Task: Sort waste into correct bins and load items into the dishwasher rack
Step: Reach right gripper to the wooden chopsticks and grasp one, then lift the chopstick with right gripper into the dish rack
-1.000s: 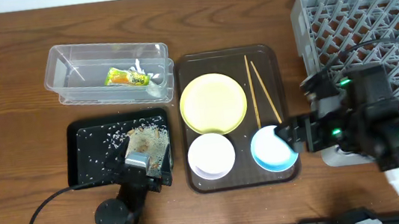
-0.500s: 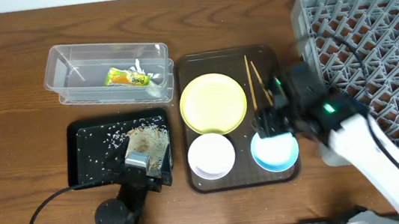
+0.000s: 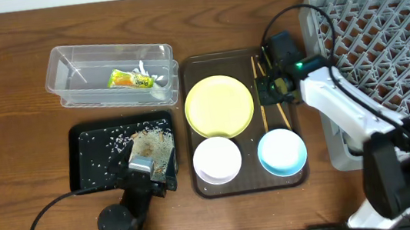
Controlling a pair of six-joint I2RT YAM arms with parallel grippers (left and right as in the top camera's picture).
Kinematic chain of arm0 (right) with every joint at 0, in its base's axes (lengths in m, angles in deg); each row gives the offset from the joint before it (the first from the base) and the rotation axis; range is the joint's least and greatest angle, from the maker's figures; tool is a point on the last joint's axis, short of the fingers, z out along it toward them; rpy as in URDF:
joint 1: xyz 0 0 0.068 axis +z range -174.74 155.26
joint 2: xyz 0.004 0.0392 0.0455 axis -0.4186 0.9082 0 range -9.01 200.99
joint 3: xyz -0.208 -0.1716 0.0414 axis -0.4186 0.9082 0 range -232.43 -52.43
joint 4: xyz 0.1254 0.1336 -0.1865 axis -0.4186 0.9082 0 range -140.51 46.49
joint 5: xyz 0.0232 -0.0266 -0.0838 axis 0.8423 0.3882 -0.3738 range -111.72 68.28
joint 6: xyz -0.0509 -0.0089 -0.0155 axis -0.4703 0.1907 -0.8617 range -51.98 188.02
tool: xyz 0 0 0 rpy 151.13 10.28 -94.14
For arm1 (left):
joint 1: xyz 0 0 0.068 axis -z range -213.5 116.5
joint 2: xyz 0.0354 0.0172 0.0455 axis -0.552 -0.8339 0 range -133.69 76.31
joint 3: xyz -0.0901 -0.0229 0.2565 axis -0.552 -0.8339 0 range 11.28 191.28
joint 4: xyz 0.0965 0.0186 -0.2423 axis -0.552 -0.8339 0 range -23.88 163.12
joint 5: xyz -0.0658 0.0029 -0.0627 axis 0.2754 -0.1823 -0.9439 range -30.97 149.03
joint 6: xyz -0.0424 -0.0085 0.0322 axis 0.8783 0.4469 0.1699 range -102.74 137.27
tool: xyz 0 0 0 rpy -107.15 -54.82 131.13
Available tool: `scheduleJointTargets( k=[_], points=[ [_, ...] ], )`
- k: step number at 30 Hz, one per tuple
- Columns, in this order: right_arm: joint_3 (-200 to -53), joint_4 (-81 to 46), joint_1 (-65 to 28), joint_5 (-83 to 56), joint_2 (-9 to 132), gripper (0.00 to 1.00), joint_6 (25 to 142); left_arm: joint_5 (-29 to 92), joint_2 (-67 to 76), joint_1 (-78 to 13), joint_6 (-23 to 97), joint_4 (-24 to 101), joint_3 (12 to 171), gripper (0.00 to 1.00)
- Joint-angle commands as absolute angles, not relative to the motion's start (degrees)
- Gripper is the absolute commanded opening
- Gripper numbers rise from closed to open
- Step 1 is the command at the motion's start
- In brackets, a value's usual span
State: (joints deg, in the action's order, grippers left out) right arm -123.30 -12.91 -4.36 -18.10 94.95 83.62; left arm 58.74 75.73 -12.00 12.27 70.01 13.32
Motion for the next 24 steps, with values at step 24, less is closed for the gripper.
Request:
scheduleJointTargets(
  k=[24],
  points=[
    [-126.8, -10.9, -6.6, -18.2, 89.5, 0.01, 84.3, 58.6, 76.1, -11.8, 11.3, 69.2, 11.5, 0.96]
  ],
)
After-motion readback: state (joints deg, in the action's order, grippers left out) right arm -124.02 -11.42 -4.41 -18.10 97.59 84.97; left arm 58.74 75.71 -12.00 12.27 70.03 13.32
